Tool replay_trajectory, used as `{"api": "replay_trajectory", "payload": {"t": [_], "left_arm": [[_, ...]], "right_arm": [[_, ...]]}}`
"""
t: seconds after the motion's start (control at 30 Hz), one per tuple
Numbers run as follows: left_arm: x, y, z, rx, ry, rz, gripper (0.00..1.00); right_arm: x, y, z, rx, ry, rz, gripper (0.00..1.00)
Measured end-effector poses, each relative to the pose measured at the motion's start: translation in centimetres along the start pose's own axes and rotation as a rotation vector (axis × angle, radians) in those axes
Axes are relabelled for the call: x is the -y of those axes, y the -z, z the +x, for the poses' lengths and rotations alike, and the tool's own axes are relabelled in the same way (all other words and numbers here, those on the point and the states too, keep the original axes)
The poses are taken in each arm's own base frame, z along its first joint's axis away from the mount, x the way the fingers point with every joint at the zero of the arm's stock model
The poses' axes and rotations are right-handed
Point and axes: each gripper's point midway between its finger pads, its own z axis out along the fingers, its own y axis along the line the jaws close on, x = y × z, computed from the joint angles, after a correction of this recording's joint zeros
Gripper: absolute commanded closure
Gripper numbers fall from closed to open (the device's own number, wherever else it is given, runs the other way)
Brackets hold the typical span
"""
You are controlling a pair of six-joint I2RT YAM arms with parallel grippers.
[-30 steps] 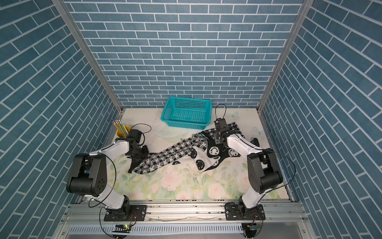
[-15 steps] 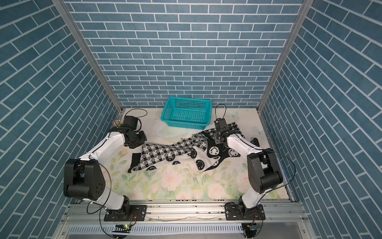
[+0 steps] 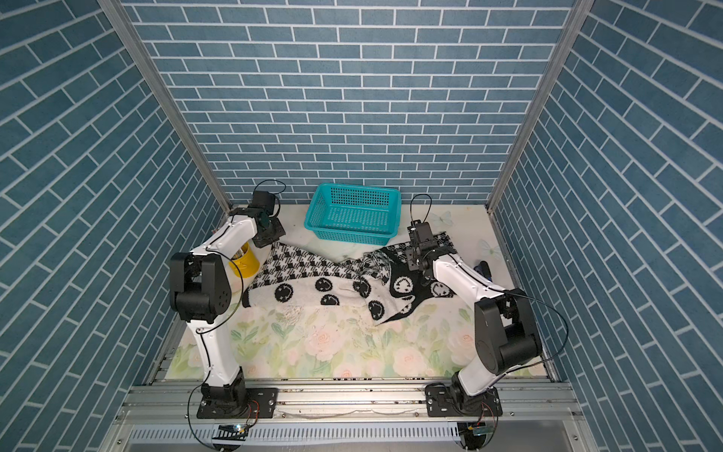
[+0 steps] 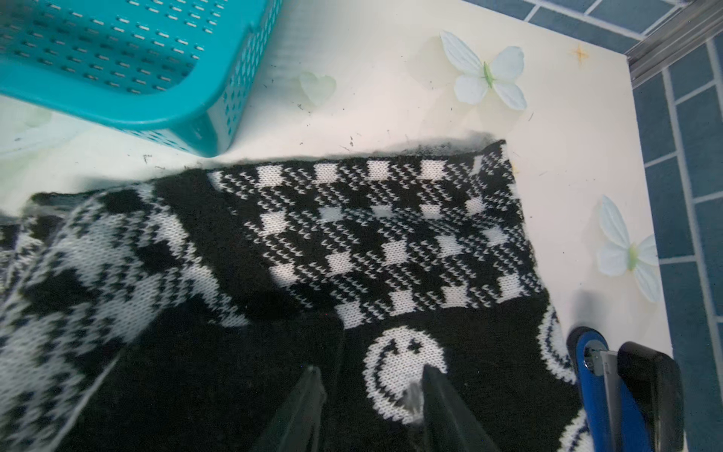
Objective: Roll up the scarf and place it into the basket
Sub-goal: Flatten out the scarf at the center of the board.
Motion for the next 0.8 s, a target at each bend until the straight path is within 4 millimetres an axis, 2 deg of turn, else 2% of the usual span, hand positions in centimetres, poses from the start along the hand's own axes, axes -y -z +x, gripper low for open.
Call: {"api": "replay_trajectory", "payload": {"t": [0.13,0.17,0.27,0.33,0.37,0.5,0.63,0.7,0.8], "left_arm": [[0.4,-1.7,-1.6,0.028,0.009,-0.034,1.0],[0.5,-2.4,-1.8,0.027,0.01,-0.042,0.87],[0.5,-4.0,-1.8,0.02,0.014,-0.055,0.34],[0.3,-4.5,-1.6,0.016,0.016,-0.059,0.09],[0.3,-4.5,-1.6,0.02,0.017,-0.056,0.01],[-0.4,-2.7,-1.0,0.043,0.024,-0.029,0.0],[-1.0,1.8,0.9,0.059,0.013,0.03,0.0],[-1.4,3.7,3.1,0.048,0.004,0.07,0.0],[-3.1,4.2,8.0,-0.027,-0.014,0.086,0.0]], "right_arm": [[0.0,0.0,0.1,-0.004,0.001,0.0,0.54],[0.0,0.0,0.1,-0.005,0.001,0.0,0.54],[0.0,0.0,0.3,-0.01,0.003,0.0,0.53],[0.0,-0.1,0.6,-0.018,0.005,-0.001,0.53],[0.0,-0.2,0.9,-0.025,0.005,-0.003,0.54],[0.3,-1.4,3.7,-0.09,-0.038,-0.041,0.56],[2.1,-3.3,8.0,-0.197,-0.12,-0.052,0.55],[2.6,-4.1,9.3,-0.236,-0.155,-0.059,0.55],[2.7,-5.2,10.5,-0.272,-0.189,-0.066,0.55]]}}
